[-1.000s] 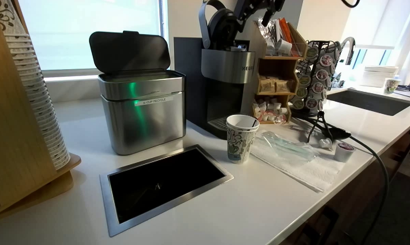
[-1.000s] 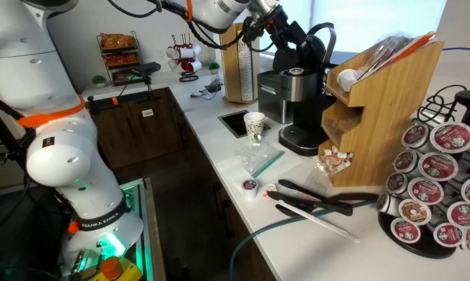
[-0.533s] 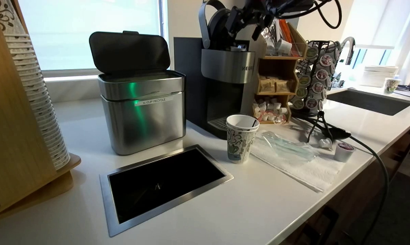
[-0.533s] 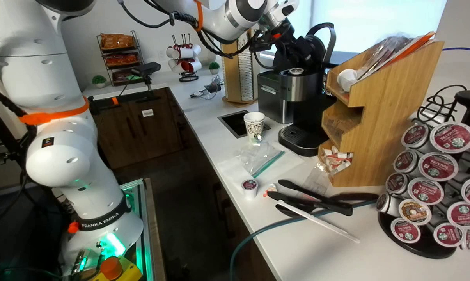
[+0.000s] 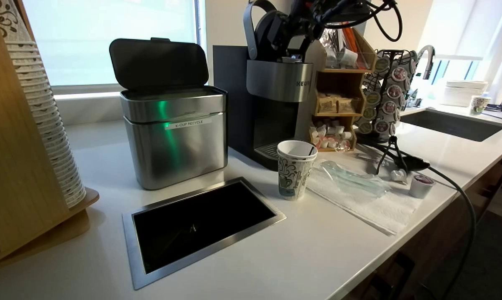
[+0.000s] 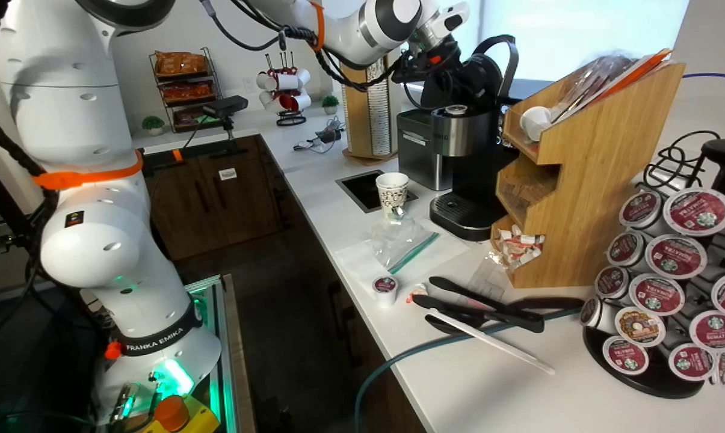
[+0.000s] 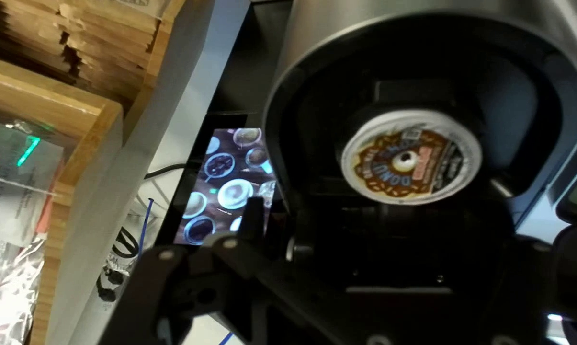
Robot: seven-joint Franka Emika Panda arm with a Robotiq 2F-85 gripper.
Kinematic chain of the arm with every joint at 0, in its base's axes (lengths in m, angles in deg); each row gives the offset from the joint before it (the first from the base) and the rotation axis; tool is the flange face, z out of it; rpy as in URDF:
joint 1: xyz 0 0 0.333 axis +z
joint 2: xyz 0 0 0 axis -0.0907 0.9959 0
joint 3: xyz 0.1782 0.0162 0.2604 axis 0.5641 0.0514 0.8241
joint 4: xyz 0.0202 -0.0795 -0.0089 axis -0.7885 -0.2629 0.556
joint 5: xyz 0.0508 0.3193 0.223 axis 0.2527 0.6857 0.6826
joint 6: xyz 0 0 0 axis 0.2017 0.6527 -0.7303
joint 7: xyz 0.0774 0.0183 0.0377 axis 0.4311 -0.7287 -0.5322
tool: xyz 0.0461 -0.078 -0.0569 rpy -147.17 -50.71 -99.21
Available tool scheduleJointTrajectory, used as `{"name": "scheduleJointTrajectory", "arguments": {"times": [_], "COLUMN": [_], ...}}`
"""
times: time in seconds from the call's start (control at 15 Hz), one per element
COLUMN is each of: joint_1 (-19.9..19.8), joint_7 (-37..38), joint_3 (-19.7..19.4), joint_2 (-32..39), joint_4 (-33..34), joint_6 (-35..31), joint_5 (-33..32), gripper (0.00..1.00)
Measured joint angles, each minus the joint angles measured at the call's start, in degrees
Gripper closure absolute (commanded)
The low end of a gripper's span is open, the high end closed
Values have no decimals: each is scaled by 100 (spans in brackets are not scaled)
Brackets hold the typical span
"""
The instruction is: Remove one coffee pod from the stand on the right and put it on the countertop then place one coffee pod from the counter in the coffee maker chamber.
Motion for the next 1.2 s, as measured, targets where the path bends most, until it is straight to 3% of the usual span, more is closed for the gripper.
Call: {"name": "scheduleJointTrajectory", "arguments": {"times": [0.73,1.2], "joint_1": [22,71], "joint_7": [-160,-279], "joint_3": [-53,-15], "joint_2": [-152,-240], "joint_4": [69,-5], "joint_6": [-27,819], "joint_5": [133,223], "gripper": [0,0]}}
